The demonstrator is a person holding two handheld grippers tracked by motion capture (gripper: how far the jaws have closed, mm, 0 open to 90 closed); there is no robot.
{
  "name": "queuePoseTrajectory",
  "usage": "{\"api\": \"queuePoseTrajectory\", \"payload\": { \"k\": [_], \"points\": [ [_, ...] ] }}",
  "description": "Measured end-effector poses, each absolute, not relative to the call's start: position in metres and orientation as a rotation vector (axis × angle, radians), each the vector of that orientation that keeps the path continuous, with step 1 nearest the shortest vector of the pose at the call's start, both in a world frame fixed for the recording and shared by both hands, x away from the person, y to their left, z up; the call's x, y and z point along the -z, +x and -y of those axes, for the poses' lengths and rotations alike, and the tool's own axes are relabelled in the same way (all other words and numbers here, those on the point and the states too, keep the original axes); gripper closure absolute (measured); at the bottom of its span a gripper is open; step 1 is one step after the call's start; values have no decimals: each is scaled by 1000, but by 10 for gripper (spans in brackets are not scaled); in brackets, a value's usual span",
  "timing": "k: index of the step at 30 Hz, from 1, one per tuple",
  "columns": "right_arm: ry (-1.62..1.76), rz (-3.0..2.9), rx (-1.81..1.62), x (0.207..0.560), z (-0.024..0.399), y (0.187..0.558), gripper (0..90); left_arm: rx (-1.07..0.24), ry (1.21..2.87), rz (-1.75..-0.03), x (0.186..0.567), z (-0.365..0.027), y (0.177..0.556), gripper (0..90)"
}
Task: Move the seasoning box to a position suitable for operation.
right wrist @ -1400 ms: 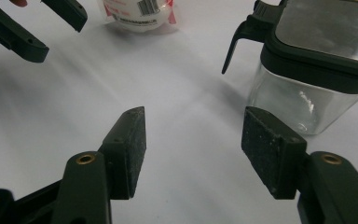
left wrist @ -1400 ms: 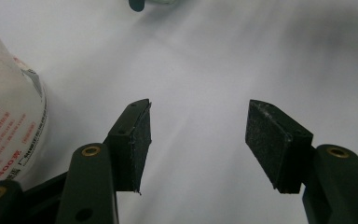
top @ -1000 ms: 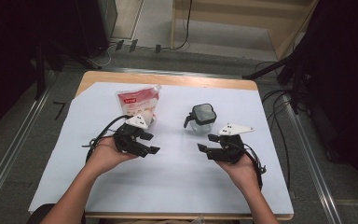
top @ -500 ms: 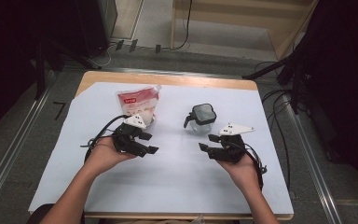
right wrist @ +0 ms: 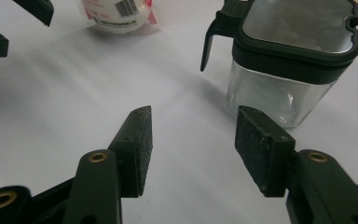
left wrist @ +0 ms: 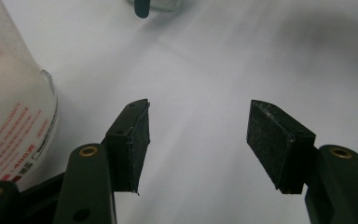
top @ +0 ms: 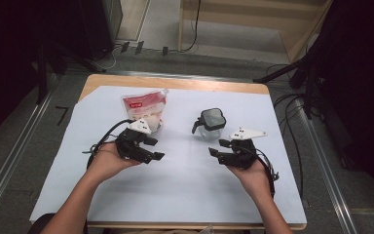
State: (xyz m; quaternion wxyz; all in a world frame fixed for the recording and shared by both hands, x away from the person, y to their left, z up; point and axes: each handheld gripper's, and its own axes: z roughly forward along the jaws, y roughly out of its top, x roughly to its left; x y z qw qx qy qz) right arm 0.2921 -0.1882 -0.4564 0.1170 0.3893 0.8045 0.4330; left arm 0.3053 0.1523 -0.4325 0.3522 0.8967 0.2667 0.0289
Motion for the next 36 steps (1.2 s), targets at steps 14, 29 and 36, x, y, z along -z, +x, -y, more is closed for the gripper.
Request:
{"api": "queuePoseTrajectory", "payload": {
  "k": [14, 29, 36],
  "points": [
    [1177, -2274, -1281, 456, 198, 312, 402, -82, 2316, -707, 434, -156, 299, 399],
    [1316, -2176, -1199, 472, 184, 343, 52, -78, 2310, -723, 436, -158, 294, 396],
    [1339, -2139, -1181, 480, 173, 352, 11, -81, 2313, -723, 436, -158, 295, 397]
  ]
}}
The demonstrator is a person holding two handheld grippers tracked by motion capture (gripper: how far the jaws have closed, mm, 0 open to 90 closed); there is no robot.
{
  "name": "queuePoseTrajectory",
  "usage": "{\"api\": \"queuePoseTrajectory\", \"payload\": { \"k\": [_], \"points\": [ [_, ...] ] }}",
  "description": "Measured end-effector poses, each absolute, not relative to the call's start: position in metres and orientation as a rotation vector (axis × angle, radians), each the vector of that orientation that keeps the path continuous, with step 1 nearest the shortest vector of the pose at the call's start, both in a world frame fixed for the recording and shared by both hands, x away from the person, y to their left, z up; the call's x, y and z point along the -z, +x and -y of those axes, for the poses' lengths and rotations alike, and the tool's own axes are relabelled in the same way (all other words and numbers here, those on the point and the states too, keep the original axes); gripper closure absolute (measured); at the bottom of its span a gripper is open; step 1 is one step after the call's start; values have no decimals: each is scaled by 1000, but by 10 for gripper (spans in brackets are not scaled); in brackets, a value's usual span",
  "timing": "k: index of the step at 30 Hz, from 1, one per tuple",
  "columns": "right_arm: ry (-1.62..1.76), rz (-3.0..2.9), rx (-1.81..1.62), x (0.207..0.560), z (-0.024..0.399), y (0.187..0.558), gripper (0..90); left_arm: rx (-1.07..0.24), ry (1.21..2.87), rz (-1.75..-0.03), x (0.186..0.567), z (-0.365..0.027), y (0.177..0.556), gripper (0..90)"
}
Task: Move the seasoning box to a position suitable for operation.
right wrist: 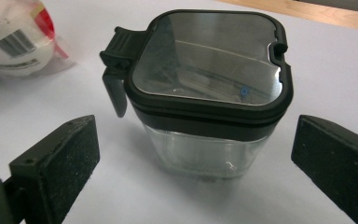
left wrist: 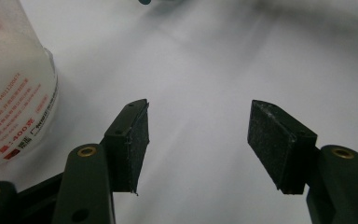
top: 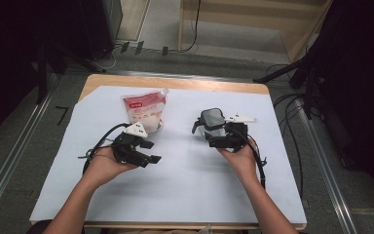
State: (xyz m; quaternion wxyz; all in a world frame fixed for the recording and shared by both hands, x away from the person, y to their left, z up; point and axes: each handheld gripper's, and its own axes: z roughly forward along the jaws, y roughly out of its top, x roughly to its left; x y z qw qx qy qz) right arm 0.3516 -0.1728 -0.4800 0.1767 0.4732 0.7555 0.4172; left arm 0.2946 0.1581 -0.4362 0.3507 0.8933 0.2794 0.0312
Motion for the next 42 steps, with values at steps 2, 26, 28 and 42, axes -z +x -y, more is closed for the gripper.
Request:
{"api": "queuePoseTrajectory", "payload": {
  "k": [2, 26, 28, 42],
  "points": [
    [1342, -2130, -1179, 481, 172, 353, 9, -78, 2314, -724, 436, -158, 294, 397],
    [1360, -1992, -1223, 511, 154, 380, 71, -41, 2282, -725, 435, -160, 294, 402],
    [1354, -1980, -1227, 511, 154, 379, 89, -43, 2278, -727, 435, -161, 294, 402],
    [1337, -1964, -1249, 509, 156, 379, 137, -33, 2285, -723, 437, -160, 294, 401]
  ]
}}
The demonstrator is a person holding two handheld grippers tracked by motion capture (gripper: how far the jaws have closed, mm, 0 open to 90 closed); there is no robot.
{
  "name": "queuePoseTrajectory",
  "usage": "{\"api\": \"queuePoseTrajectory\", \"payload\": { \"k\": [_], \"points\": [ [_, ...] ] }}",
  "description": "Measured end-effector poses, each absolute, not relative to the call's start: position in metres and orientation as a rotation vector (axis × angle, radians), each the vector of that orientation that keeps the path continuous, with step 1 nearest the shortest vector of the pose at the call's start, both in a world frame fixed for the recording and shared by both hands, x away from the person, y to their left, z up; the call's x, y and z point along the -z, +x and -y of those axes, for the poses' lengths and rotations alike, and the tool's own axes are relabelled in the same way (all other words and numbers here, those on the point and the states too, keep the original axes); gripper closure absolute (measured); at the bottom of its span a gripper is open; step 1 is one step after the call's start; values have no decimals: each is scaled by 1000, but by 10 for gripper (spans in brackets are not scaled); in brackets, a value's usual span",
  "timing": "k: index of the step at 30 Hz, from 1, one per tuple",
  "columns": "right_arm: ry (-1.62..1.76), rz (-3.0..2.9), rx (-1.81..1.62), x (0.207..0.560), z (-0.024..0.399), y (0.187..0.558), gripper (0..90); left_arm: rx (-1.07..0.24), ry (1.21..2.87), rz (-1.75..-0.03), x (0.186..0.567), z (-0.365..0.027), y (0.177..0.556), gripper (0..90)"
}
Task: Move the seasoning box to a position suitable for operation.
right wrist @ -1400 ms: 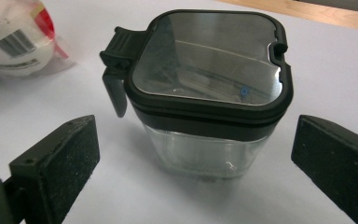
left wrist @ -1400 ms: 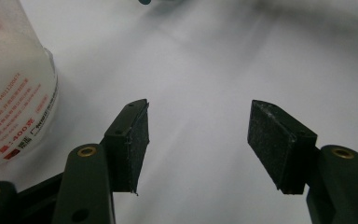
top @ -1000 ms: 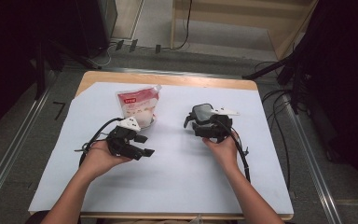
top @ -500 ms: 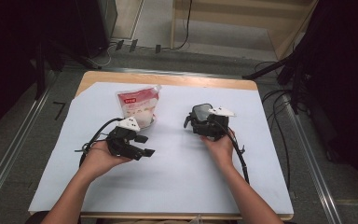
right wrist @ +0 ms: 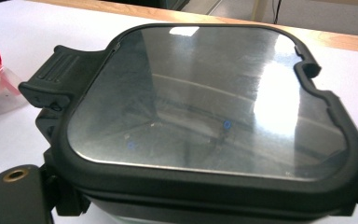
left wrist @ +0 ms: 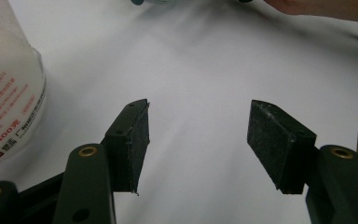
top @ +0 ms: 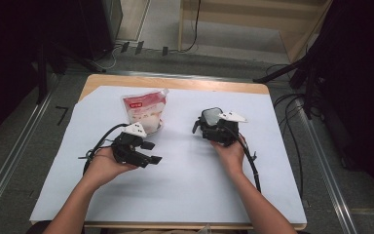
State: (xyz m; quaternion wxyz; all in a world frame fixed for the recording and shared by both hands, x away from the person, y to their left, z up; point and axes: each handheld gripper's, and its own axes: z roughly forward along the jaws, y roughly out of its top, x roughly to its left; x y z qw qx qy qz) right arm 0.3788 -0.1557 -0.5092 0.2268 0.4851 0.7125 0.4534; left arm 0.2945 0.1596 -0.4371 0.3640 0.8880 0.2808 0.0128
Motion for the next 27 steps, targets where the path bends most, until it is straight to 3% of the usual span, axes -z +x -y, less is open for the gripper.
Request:
{"api": "queuePoseTrajectory", "payload": {
  "k": [27],
  "points": [
    [1218, -1969, -1259, 498, 151, 368, 158, -37, 2266, -731, 436, -164, 296, 399]
  ]
}}
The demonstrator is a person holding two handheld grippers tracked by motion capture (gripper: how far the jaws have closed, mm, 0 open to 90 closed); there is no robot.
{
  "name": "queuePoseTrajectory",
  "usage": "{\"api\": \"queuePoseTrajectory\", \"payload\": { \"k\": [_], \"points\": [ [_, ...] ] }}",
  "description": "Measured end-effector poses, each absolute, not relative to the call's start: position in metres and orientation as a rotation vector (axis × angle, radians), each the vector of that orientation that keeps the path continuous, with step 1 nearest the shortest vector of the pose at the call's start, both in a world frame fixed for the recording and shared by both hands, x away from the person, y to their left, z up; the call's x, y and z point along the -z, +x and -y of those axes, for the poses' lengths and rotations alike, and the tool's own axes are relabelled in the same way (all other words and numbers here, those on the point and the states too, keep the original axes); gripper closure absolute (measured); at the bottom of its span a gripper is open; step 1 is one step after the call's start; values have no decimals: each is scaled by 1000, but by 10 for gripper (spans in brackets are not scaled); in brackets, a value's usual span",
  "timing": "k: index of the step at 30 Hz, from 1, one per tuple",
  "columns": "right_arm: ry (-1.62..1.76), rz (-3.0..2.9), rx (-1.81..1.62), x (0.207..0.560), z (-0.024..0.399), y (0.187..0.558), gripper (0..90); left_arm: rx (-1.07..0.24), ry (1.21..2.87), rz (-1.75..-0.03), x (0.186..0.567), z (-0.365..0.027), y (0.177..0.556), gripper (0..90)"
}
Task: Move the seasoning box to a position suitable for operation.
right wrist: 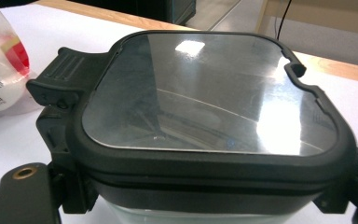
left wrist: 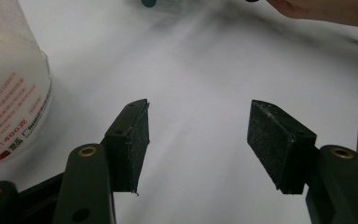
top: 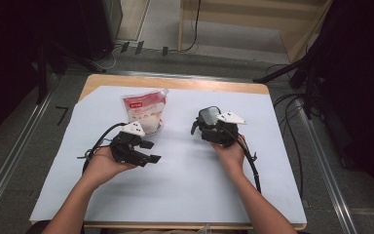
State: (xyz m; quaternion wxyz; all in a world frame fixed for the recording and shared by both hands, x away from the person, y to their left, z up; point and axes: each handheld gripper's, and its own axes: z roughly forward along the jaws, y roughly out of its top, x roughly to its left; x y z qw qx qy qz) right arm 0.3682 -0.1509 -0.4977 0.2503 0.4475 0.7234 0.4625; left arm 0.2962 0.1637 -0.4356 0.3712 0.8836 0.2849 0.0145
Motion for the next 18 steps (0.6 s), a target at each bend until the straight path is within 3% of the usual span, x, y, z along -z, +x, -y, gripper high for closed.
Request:
{"api": "queuePoseTrajectory", "payload": {
  "k": [18],
  "points": [
    [1138, -2020, -1333, 475, 143, 339, 158, -36, 2239, -740, 434, -166, 305, 399]
  ]
}}
